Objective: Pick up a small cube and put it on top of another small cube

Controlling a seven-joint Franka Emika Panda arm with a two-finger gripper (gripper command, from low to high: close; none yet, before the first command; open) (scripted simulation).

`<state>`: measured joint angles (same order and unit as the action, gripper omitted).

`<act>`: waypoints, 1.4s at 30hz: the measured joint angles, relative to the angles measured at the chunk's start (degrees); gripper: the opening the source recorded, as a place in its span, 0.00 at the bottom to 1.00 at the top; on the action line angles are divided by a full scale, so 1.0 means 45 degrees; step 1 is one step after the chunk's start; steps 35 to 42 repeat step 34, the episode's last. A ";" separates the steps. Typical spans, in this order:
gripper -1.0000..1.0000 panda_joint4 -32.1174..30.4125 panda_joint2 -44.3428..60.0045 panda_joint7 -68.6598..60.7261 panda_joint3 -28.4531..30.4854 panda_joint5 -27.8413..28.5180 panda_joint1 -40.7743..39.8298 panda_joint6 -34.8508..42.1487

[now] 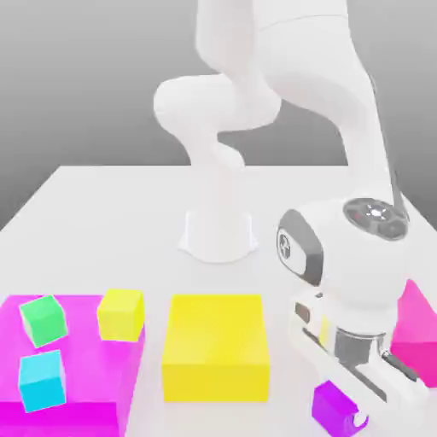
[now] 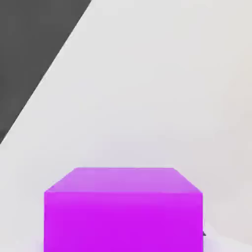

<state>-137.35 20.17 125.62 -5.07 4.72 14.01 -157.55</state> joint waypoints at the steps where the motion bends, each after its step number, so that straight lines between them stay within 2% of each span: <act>1: 0.00 -0.0087 -0.0444 -0.0078 -0.0077 -0.0112 -0.0058 0.0360; 11: 0.00 0.0762 -0.1731 -0.4890 0.0359 -0.1185 -0.2718 0.2515; 26: 0.00 0.2379 -0.3071 -1.1927 0.2621 -0.1416 -0.6333 0.5461; 30: 0.00 0.2170 -0.2155 -1.2703 0.2719 -0.1564 -0.6659 0.4342; 31: 1.00 0.2084 -0.1896 -1.2761 0.2687 -0.1606 -0.6695 0.4002; 42: 1.00 0.2084 -0.1895 -1.2762 0.2687 -0.1606 -0.6695 0.4002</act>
